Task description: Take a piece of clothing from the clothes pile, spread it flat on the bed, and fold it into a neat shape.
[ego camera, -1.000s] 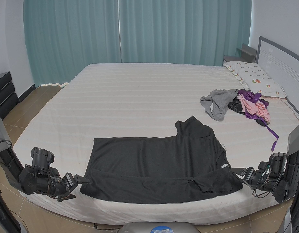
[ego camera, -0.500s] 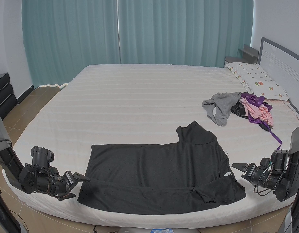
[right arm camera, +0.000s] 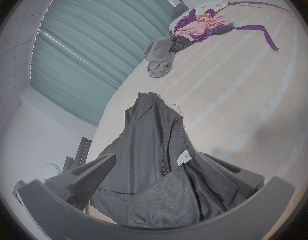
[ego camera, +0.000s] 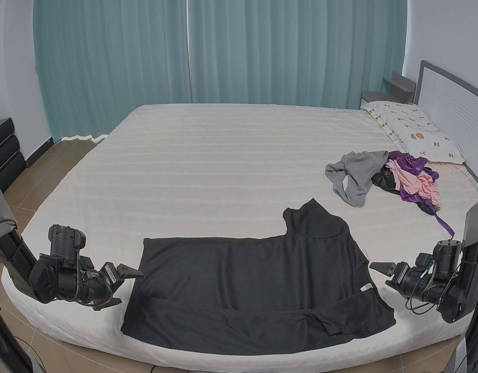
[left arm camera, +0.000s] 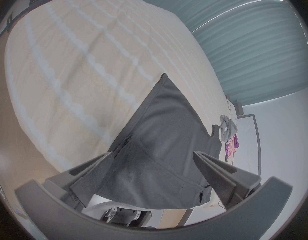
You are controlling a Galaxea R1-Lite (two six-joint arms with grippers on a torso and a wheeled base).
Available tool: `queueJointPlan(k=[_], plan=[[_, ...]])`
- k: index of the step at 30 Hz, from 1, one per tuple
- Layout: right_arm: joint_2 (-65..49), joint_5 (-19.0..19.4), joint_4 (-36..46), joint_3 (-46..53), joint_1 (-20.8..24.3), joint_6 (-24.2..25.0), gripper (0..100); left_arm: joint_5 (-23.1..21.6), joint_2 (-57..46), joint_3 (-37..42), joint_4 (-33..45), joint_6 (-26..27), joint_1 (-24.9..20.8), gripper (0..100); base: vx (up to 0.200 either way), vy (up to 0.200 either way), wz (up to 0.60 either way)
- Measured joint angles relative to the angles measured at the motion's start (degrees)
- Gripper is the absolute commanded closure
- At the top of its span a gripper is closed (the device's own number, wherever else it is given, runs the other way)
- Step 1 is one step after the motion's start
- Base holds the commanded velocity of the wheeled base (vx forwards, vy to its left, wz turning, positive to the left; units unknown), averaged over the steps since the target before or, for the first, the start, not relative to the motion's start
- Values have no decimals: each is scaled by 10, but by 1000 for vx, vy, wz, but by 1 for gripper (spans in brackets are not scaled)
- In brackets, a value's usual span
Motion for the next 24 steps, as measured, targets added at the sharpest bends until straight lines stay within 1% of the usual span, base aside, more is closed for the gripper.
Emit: queueJointPlan(k=[7,13,18,24], plan=[[0,2,0,0,1,0,0,3,4,-48,4,0,0,0,0,0,0],[1,4,0,0,1,0,0,4,33,-122,2,1,0,0,0,0,0],[3,4,0,1,1,0,0,14,85,-203,1,8,-4,0,0,0,0],[5,4,0,3,2,1,0,43,168,-301,1,46,-9,0,0,0,0]])
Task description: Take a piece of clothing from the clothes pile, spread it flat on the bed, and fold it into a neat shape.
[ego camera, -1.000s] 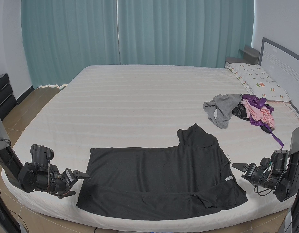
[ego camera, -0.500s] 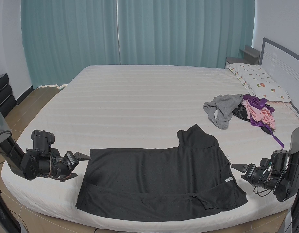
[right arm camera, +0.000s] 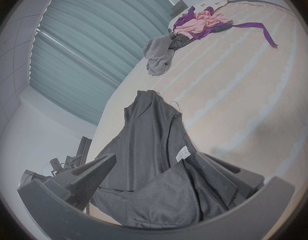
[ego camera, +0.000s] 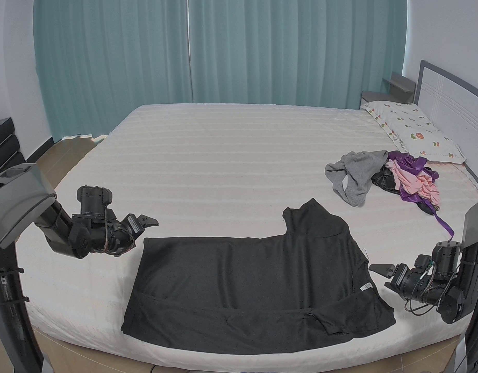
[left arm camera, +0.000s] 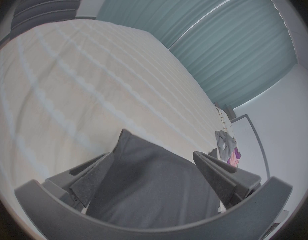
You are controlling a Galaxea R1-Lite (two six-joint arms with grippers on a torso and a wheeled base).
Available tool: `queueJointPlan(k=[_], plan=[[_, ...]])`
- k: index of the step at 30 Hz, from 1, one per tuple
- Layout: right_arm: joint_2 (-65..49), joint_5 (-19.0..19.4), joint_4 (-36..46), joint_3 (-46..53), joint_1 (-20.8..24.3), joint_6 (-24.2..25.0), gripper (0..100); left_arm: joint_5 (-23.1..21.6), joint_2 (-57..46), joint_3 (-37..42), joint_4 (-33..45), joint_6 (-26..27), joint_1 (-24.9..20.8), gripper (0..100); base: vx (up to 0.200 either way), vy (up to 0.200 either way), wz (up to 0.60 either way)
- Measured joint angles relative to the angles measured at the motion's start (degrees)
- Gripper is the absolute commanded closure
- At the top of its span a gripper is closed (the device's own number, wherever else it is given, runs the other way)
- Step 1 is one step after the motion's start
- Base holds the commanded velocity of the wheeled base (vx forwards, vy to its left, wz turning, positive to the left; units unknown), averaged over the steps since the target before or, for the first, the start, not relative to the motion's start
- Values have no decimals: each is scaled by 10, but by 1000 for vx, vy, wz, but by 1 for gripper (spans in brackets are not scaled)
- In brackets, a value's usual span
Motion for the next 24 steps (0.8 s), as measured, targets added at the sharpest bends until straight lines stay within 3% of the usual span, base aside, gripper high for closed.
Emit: queueJointPlan(k=[11,24], plan=[[7,0,0,2,2,0,0,33,123,-138,-2,38,-8,0,0,0,0],[14,0,0,1,12,1,0,41,161,-148,-43,43,-7,0,0,0,0]])
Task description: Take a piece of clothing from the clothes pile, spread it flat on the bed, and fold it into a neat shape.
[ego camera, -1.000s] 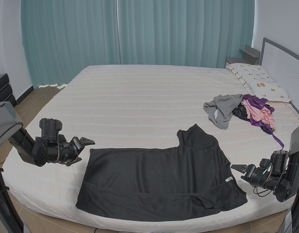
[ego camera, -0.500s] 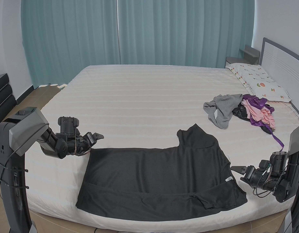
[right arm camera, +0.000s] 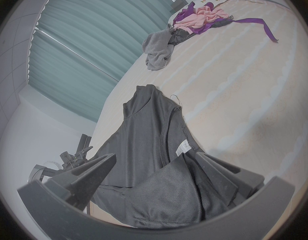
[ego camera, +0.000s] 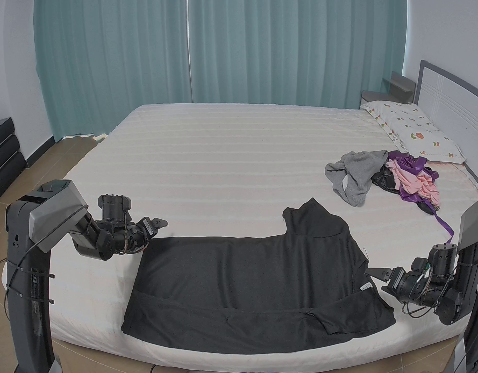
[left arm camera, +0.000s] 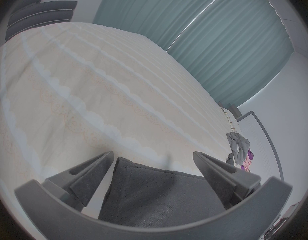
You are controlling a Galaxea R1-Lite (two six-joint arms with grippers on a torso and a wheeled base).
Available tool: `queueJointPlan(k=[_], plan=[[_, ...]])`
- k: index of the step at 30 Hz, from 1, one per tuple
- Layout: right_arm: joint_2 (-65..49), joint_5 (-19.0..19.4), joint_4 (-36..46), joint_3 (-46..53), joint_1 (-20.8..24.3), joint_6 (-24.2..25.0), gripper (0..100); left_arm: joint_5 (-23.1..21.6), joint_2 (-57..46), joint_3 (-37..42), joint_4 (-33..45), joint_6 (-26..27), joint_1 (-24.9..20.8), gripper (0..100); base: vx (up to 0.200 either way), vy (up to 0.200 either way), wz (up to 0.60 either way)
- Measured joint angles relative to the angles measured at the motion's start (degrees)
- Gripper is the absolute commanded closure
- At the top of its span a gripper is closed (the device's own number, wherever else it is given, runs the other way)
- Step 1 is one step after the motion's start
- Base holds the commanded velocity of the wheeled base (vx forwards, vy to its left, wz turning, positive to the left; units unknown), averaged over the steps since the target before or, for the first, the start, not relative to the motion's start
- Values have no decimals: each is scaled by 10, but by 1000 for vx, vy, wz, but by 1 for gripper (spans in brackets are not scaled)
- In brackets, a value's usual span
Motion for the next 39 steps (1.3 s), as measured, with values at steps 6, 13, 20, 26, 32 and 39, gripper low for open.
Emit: queueJointPlan(k=[6,13,20,26,32,39], plan=[[-2,-5,0,-4,1,0,0,0,3,0,0,-1,1,100,0,0,0],[-6,-12,0,-23,5,-2,0,14,1,7,0,-3,3,100,0,0,0],[4,-31,6,-104,13,-6,0,29,-14,20,-3,-9,6,100,0,0,0],[16,-34,122,-224,25,-8,0,32,-27,25,-4,-28,6,100,0,0,0],[36,-39,249,-360,34,-24,0,33,-39,26,-4,-43,6,100,0,0,0],[79,-55,379,-525,42,-48,0,34,-51,28,-4,-51,11,100,0,0,0]])
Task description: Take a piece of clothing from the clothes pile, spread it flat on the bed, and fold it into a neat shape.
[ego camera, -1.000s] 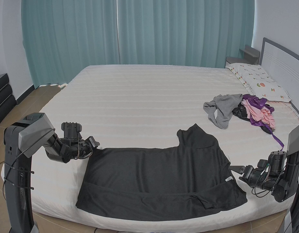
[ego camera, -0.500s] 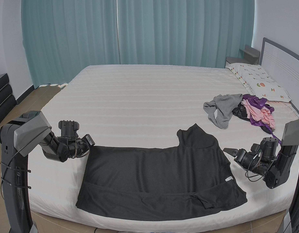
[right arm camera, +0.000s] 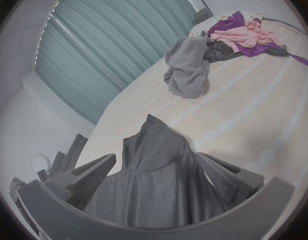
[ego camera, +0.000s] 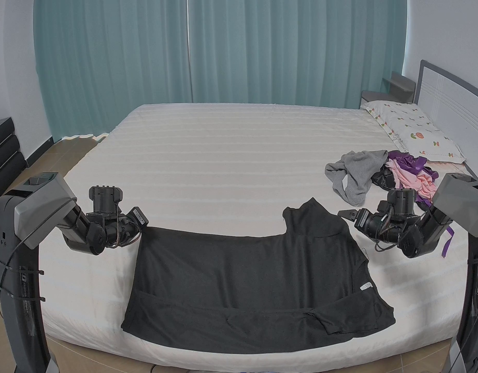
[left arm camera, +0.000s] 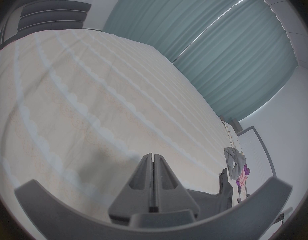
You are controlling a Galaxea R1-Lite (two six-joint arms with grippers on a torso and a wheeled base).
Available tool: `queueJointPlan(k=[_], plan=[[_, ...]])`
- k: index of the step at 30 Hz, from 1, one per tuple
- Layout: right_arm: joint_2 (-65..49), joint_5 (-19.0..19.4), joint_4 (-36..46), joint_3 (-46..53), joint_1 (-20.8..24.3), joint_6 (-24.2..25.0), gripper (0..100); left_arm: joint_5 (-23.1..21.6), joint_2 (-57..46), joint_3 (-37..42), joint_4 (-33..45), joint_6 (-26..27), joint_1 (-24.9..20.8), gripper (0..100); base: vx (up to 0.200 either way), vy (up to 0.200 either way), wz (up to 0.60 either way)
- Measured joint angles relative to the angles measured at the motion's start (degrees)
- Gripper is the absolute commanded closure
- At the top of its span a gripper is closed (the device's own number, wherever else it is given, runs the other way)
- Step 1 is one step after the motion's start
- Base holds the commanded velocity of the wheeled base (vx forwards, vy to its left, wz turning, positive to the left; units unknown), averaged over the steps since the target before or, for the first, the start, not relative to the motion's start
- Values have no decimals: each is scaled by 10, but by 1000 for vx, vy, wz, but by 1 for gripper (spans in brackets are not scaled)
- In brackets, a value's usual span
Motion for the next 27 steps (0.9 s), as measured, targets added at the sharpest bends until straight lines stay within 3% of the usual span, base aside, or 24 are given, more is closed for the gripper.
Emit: queueJointPlan(k=[10,18,19,27], plan=[[79,-16,174,-213,5,-17,0,0,-7,8,0,-5,6,100,0,0,0],[134,-15,213,-303,-1,-24,0,0,-9,15,-1,-5,9,100,0,0,0],[140,-15,213,-310,-1,-24,100,0,-9,15,-1,-5,9,100,0,0,0],[160,-14,215,-331,2,-25,100,0,-8,15,-2,-5,10,100,0,0,0]])
